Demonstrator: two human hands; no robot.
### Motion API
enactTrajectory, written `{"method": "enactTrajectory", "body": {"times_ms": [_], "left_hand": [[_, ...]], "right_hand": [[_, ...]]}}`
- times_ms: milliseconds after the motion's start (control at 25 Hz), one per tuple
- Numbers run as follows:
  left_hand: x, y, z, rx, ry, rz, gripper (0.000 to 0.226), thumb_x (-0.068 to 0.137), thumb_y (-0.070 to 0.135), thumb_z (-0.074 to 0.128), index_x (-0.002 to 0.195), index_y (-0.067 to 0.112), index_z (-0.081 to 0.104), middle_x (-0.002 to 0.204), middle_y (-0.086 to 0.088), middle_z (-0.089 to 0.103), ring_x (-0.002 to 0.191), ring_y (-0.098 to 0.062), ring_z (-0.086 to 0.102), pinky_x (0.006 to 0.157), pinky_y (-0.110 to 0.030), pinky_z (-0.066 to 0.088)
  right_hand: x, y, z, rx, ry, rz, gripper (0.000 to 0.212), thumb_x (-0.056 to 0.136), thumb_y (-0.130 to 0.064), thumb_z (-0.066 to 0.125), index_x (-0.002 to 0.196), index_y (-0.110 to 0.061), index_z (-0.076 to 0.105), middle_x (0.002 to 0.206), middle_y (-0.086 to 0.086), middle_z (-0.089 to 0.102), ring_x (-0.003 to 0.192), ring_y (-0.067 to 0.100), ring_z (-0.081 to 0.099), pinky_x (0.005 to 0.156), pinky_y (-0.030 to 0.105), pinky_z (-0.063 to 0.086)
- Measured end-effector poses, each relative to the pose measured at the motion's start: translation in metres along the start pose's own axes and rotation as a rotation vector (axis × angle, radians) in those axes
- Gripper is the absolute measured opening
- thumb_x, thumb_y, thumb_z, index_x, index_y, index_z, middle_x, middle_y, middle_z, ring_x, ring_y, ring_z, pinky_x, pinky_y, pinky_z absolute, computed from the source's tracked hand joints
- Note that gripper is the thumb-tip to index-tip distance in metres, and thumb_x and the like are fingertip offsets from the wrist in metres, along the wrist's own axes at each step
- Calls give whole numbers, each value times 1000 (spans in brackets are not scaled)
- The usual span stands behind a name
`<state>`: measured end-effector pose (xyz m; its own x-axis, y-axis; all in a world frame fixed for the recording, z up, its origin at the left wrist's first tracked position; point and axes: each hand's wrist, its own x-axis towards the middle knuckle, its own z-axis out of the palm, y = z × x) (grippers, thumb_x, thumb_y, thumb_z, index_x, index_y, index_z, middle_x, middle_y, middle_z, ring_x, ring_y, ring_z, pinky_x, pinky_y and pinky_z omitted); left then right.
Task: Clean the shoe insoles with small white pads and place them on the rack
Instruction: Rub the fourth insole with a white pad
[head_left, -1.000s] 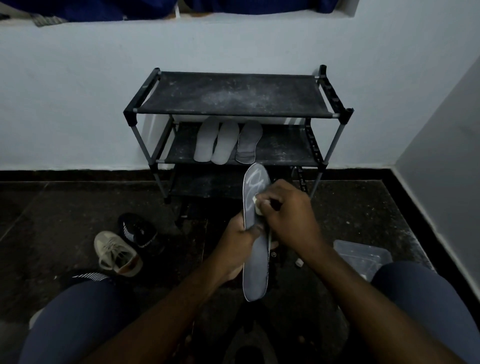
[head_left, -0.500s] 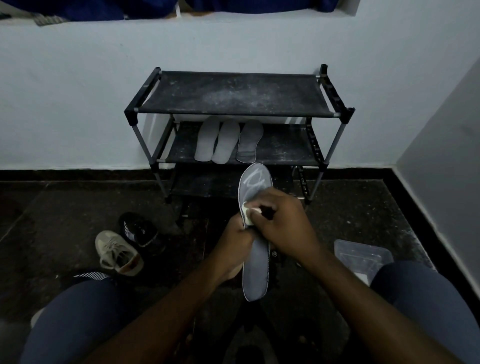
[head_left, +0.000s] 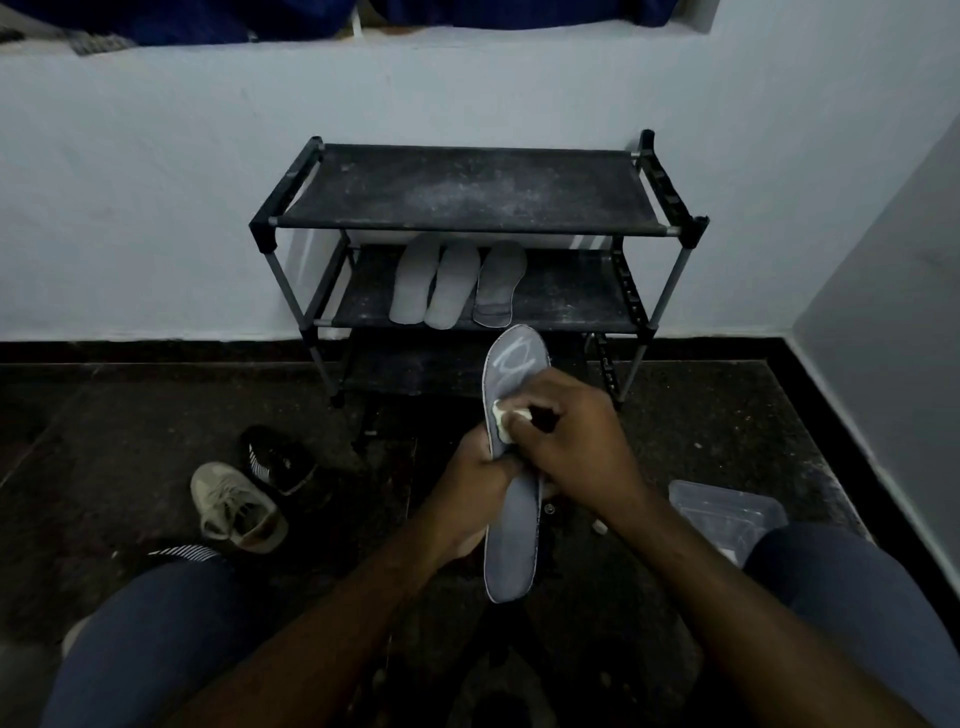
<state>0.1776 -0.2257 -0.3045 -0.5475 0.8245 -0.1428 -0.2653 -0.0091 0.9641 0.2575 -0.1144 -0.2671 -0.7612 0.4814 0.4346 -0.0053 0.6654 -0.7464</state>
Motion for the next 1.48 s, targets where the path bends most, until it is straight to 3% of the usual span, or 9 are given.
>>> {"method": "enactTrajectory", "body": {"times_ms": [80, 280, 480, 640, 800, 920, 1120, 1320, 1480], "left_hand": [[1, -3, 0, 29, -27, -38, 30, 99, -6, 48, 123, 5, 62, 109, -25, 71, 101, -40, 70, 91, -56, 58], [-1, 0, 1, 52, 21, 30, 32, 96, -15, 44, 120, -5, 62, 109, -25, 71, 99, -27, 71, 79, -30, 59], [-4, 1, 3, 39, -34, -60, 27, 101, -8, 45, 121, -1, 61, 98, -19, 73, 87, -26, 74, 72, -32, 59], [-4, 4, 2, 46, -11, -10, 29, 98, -11, 46, 112, 3, 66, 96, -13, 75, 91, -23, 74, 73, -28, 58], [-7, 8, 7, -12, -45, -50, 35, 99, -12, 46, 127, 5, 59, 109, -17, 74, 96, -27, 74, 74, -32, 60], [-7, 14, 6, -70, -30, 8, 43, 93, -19, 48, 124, 8, 60, 104, -9, 75, 94, -22, 74, 72, -30, 60], [-6, 10, 6, -114, -61, -71, 57, 94, -20, 44, 139, 15, 51, 124, -20, 67, 106, -38, 70, 83, -61, 59], [-6, 11, 7, -75, -63, 3, 45, 94, -17, 50, 131, 6, 56, 115, -19, 71, 102, -35, 71, 80, -48, 62], [-6, 9, 9, -103, -67, -108, 58, 96, -17, 44, 142, 19, 48, 128, -21, 64, 108, -37, 69, 85, -64, 57]], "right_hand": [[4, 2, -2, 4, 77, 12, 19, 84, 3, 73, 95, -10, 80, 98, -4, 73, 95, 3, 68, 88, 20, 53], [-6, -4, 5, 3, -73, -29, 17, 84, 1, 74, 94, -11, 81, 93, -3, 72, 90, 6, 68, 84, 27, 54], [3, 2, -1, 22, 68, 24, 15, 85, 1, 73, 94, -10, 80, 97, -1, 73, 93, 6, 69, 86, 29, 55], [-3, -4, 2, 35, -106, -36, 14, 85, 1, 74, 92, -9, 80, 93, -3, 73, 91, 6, 69, 84, 23, 54], [1, 1, -1, 24, 5, 4, 15, 86, 1, 74, 94, -10, 80, 93, -1, 72, 90, 7, 68, 83, 27, 54], [-2, -1, 1, 17, -58, -17, 19, 85, 1, 75, 100, -10, 80, 97, -2, 71, 94, 4, 68, 86, 17, 51], [1, 1, 0, -3, 17, 6, 19, 85, 0, 75, 99, -11, 80, 98, -3, 72, 94, 3, 68, 87, 19, 52], [-2, -6, 1, 16, -94, -51, 18, 86, -1, 76, 101, -10, 81, 99, -1, 73, 96, 5, 68, 89, 20, 52], [3, 2, -4, -2, 33, 15, 16, 87, -1, 75, 98, -12, 81, 99, -4, 73, 95, 4, 69, 88, 27, 55]]}}
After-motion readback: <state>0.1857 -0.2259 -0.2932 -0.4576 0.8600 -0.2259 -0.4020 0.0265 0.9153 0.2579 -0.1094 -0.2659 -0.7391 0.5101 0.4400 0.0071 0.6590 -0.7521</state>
